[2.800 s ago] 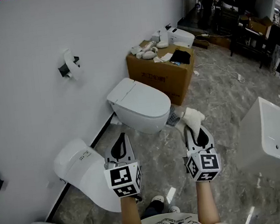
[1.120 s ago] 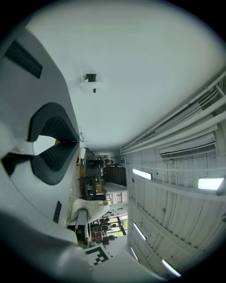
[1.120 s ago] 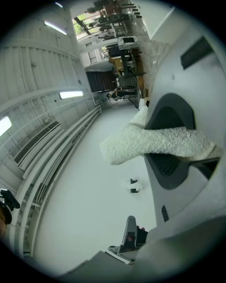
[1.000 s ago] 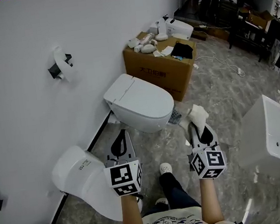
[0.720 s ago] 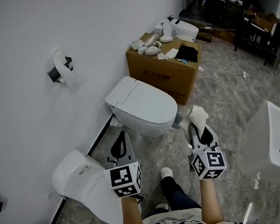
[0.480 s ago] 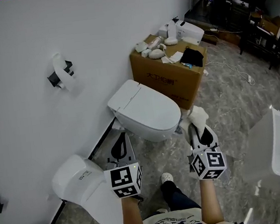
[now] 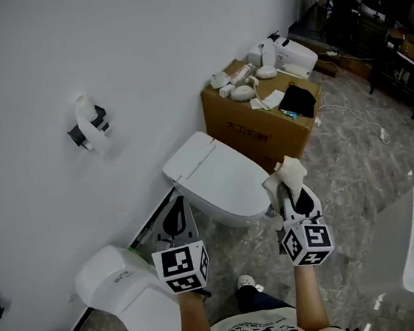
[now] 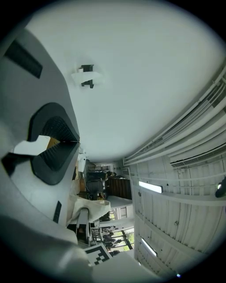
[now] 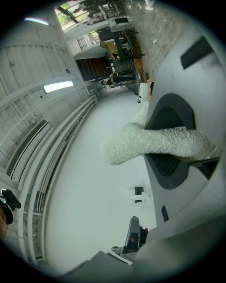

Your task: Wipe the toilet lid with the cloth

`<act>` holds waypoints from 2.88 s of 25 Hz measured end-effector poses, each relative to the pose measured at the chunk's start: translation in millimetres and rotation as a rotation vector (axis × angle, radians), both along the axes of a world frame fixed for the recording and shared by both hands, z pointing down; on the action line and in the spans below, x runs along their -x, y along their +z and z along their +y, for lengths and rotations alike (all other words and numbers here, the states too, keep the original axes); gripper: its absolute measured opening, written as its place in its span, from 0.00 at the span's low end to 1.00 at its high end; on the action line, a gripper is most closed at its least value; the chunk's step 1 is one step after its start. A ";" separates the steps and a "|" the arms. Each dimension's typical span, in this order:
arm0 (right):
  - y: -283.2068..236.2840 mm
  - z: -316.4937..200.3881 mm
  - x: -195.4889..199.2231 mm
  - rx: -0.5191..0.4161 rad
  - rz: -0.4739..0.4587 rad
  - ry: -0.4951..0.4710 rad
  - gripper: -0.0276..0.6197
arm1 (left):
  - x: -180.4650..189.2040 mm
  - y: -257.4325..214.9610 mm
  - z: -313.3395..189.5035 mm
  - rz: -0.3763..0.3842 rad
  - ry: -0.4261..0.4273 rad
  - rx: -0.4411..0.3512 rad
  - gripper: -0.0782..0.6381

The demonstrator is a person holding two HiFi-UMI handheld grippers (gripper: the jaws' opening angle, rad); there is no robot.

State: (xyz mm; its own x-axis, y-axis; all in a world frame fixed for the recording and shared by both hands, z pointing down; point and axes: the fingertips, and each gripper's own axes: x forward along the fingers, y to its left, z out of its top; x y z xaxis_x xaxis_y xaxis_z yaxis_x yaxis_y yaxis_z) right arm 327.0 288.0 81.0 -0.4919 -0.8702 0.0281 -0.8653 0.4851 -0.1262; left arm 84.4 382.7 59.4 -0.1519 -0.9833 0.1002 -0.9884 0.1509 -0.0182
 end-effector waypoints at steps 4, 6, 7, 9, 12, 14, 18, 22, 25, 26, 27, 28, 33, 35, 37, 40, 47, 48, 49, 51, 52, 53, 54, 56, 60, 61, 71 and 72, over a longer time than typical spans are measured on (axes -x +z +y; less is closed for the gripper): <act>1.6 -41.9 7.4 0.000 -0.005 -0.019 0.23 | 5.6 -0.8 -33.8 0.000 -0.024 -0.005 0.12; 4.0 -58.7 11.6 0.002 -0.003 -0.030 0.23 | 9.3 1.5 -47.0 0.000 -0.037 -0.005 0.12; 5.1 -65.5 13.8 0.002 -0.004 -0.036 0.23 | 11.4 2.9 -52.4 0.001 -0.045 -0.004 0.12; 7.9 -76.3 17.4 0.007 -0.005 -0.047 0.23 | 14.8 6.2 -61.1 0.002 -0.057 0.003 0.12; 15.8 -89.9 23.9 0.025 -0.005 -0.061 0.23 | 20.3 12.7 -72.7 0.002 -0.069 0.022 0.12; 22.3 -99.1 29.5 0.037 -0.005 -0.068 0.23 | 25.5 17.8 -80.8 0.004 -0.076 0.033 0.12; 30.9 -118.7 41.2 0.051 -0.001 -0.075 0.23 | 37.7 25.7 -98.4 0.006 -0.085 0.046 0.12; 33.1 -143.9 56.2 0.051 0.002 -0.077 0.23 | 54.1 28.8 -121.6 0.009 -0.092 0.048 0.12; 35.7 -167.6 69.7 0.048 0.004 -0.074 0.23 | 68.9 31.1 -145.4 0.007 -0.089 0.043 0.12; 36.4 -176.3 75.0 0.047 0.006 -0.072 0.23 | 75.2 31.6 -154.4 0.007 -0.088 0.042 0.12; 36.5 -185.6 81.0 0.047 0.007 -0.070 0.23 | 82.2 31.5 -164.0 0.009 -0.089 0.039 0.12; 36.4 -195.3 87.9 0.047 0.008 -0.069 0.23 | 89.7 31.1 -173.9 0.011 -0.089 0.037 0.12; 37.1 -243.5 124.8 0.041 0.013 -0.069 0.23 | 122.8 34.3 -226.7 0.011 -0.076 0.034 0.12; 38.7 -262.1 140.5 0.039 0.017 -0.069 0.23 | 135.7 38.0 -249.2 0.016 -0.064 0.035 0.12; 41.1 -281.3 156.4 0.039 0.024 -0.066 0.23 | 149.6 41.0 -272.3 0.019 -0.051 0.038 0.12; 45.0 -311.6 175.2 0.050 0.024 -0.049 0.23 | 168.2 42.5 -306.7 0.018 -0.029 0.043 0.12; 50.6 -378.5 222.8 0.065 0.031 -0.015 0.23 | 214.6 50.3 -388.4 0.032 0.021 0.059 0.12; 51.8 -387.0 229.0 0.068 0.032 -0.011 0.23 | 220.2 52.0 -398.6 0.033 0.029 0.063 0.12; 53.4 -395.3 235.3 0.070 0.035 -0.007 0.23 | 225.8 54.2 -408.5 0.034 0.037 0.067 0.12; 57.0 -410.5 247.4 0.077 0.042 -0.001 0.23 | 236.7 59.5 -426.9 0.038 0.053 0.078 0.12; 58.6 -417.1 252.8 0.080 0.046 0.002 0.23 | 241.8 61.9 -434.9 0.042 0.058 0.084 0.12; 60.1 -422.9 257.7 0.084 0.049 0.005 0.23 | 246.6 63.9 -441.9 0.046 0.063 0.089 0.12; 62.0 -427.9 262.2 0.090 0.051 0.007 0.23 | 251.0 66.1 -447.8 0.050 0.066 0.094 0.12; 68.0 -435.3 270.5 0.105 0.056 0.006 0.23 | 258.6 72.8 -456.2 0.058 0.069 0.109 0.12; 87.1 -447.0 280.9 0.140 0.077 -0.001 0.23 | 265.3 95.6 -467.3 0.076 0.076 0.151 0.12; 92.1 -450.1 283.7 0.147 0.083 -0.003 0.23 | 267.2 100.9 -469.7 0.079 0.078 0.160 0.12; 129.2 -475.4 304.3 0.214 0.126 -0.048 0.23 | 281.6 137.7 -486.4 0.108 0.056 0.228 0.12; 131.8 -477.9 306.5 0.217 0.131 -0.056 0.23 | 282.6 141.3 -488.3 0.112 0.053 0.234 0.12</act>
